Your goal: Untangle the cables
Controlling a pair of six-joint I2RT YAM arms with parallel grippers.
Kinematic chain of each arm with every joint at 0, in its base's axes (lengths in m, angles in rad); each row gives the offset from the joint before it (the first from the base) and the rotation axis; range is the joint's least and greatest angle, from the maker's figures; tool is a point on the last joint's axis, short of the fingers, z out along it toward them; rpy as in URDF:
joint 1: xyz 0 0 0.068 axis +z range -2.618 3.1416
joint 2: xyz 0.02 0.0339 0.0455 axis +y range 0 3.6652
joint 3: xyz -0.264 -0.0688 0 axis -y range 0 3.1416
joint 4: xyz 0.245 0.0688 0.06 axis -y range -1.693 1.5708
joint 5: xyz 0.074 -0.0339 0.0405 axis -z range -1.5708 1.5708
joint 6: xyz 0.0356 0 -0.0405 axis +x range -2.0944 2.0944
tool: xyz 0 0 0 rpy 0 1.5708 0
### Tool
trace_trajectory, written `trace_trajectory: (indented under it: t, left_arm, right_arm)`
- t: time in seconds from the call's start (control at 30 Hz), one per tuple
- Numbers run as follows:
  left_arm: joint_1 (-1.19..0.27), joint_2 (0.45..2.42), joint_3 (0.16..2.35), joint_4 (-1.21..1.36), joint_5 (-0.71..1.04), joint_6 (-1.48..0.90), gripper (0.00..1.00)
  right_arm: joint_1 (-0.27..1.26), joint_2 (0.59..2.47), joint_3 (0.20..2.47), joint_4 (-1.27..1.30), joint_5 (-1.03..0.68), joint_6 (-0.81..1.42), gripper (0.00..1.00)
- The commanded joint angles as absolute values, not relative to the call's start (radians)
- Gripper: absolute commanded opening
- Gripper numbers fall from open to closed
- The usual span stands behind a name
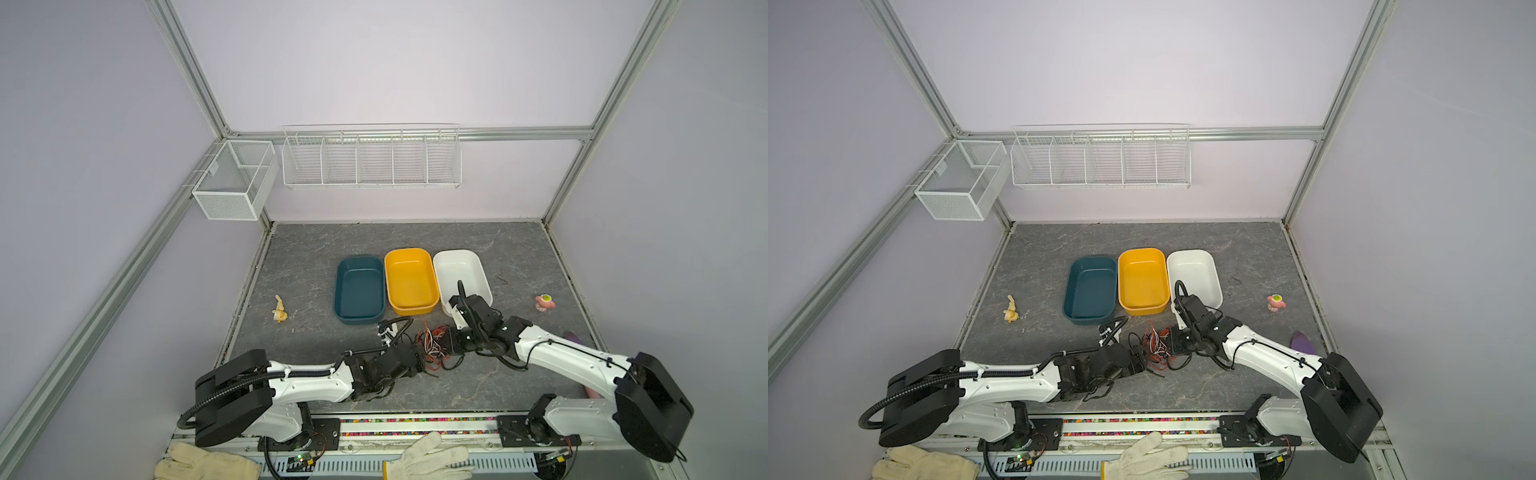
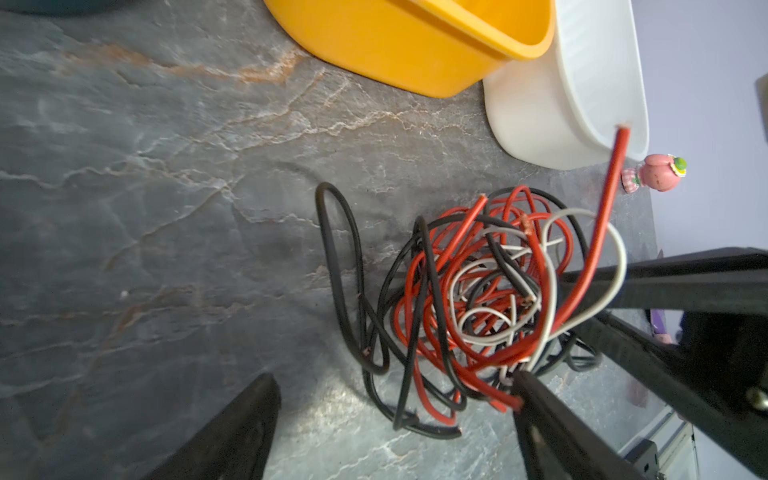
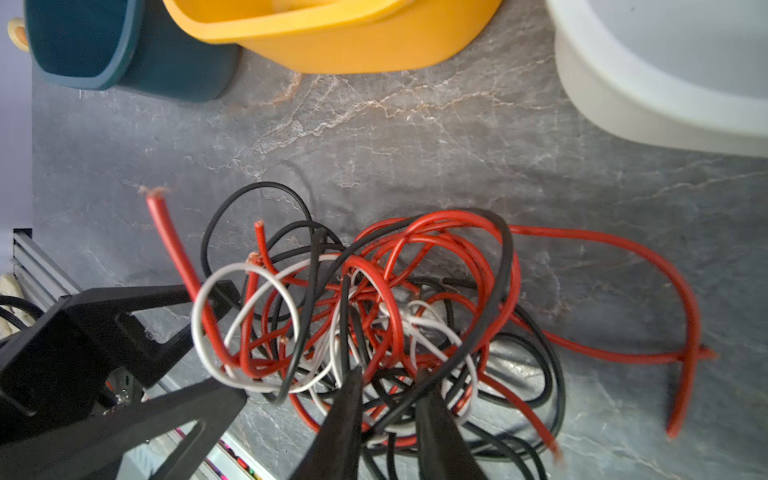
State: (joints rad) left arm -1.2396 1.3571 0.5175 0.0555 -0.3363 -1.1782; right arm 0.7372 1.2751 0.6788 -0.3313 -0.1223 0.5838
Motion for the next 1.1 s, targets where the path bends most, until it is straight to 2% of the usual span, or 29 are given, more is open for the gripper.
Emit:
trace_trajectory:
  t: [0.0, 0.13, 0.17, 0.5, 1.07]
  left_arm:
    - [-1.246, 1.379, 0.516, 0.079, -0.351, -1.207, 0.87]
    - [-1.247, 1.392, 0.507, 0.104, -0.347, -1.218, 0.87]
    - [-1.247, 1.392, 0.505, 0.107, -0.347, -1.219, 0.87]
    - [-1.247, 1.375, 0.486, 0.098, -0.359, -1.228, 0.88]
    - [-1.248, 1.371, 0.464, 0.104, -0.364, -1.234, 0.88]
  right_arm:
    - [0.756, 1.247, 0.660, -0.342, -0.084, 0.589, 0.20]
    - [0.772, 1.231, 0.671, -0.368, -0.071, 0.586, 0.07]
    - [0.778, 1.222, 0.678, -0.379, -0.067, 0.586, 0.07]
    - [0.856, 1.090, 0.779, -0.532, 0.027, 0.552, 0.07]
    - [0.925, 0.929, 0.975, -0.706, 0.064, 0.501, 0.07]
